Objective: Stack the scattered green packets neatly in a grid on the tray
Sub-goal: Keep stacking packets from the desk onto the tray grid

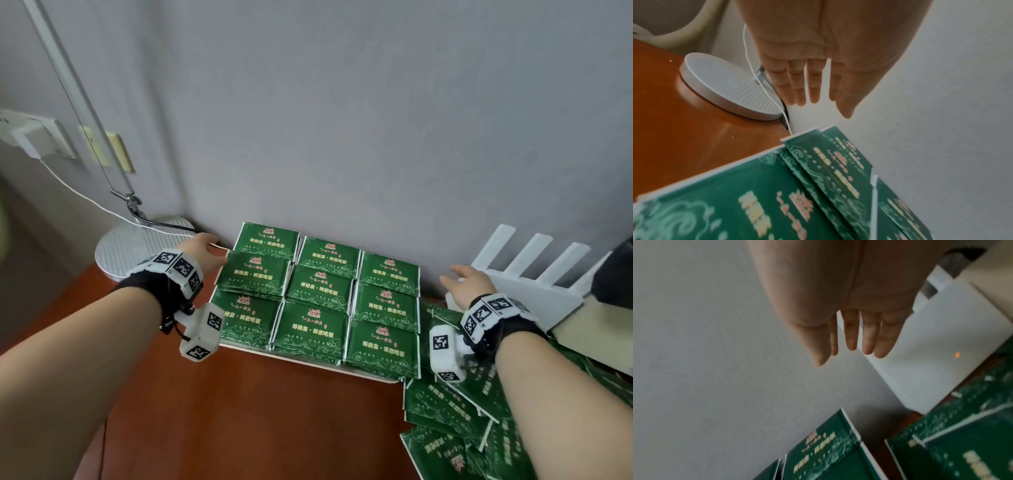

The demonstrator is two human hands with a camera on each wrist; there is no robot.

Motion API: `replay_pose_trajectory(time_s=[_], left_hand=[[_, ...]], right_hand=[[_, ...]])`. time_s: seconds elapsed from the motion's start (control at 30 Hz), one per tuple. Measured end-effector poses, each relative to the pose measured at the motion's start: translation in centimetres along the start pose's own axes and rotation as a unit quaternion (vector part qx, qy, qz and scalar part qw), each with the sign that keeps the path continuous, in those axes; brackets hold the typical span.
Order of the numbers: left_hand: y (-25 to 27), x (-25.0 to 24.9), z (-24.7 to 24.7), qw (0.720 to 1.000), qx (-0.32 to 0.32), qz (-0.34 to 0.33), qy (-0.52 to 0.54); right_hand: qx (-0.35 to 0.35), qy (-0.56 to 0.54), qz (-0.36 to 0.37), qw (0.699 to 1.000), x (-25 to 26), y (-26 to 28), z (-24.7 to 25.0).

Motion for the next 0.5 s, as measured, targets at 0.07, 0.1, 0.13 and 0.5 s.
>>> replay_pose_trajectory(time_s=[0.07, 0.1, 0.13, 0.5], left_hand=[[1.8, -1.1, 0.3, 1.0, 0.012, -0.012, -0.008], [3.0, -1.7, 0.4, 0.999, 0.023, -0.02, -0.012], [4.2, -2.4, 0.3, 0.999, 0.035, -0.03, -0.017], [21.7, -8.6, -10.0, 0.95, 0.216, -0.198, -0.105]], right_hand=[[-0.003, 0.015, 0.016, 1.0, -0.5, 2.0, 2.1], [-0.005, 0.03, 0.025, 0.999, -0.9, 3.2, 3.3], [-0.005, 0.043, 0.033, 0.999, -1.4, 4.5, 4.4], [0.011, 0.153, 0.037, 0.987, -13.7, 17.1, 9.7]])
Point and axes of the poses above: each hand's wrist, its own y-axis away from the middle knuckle, its own z-axis out of the back of the hand, x = y × z, the point moved 2 cm from there along -y, towards the middle knuckle, and after that the axes turned 12 degrees about y, right-handed, at the moved point
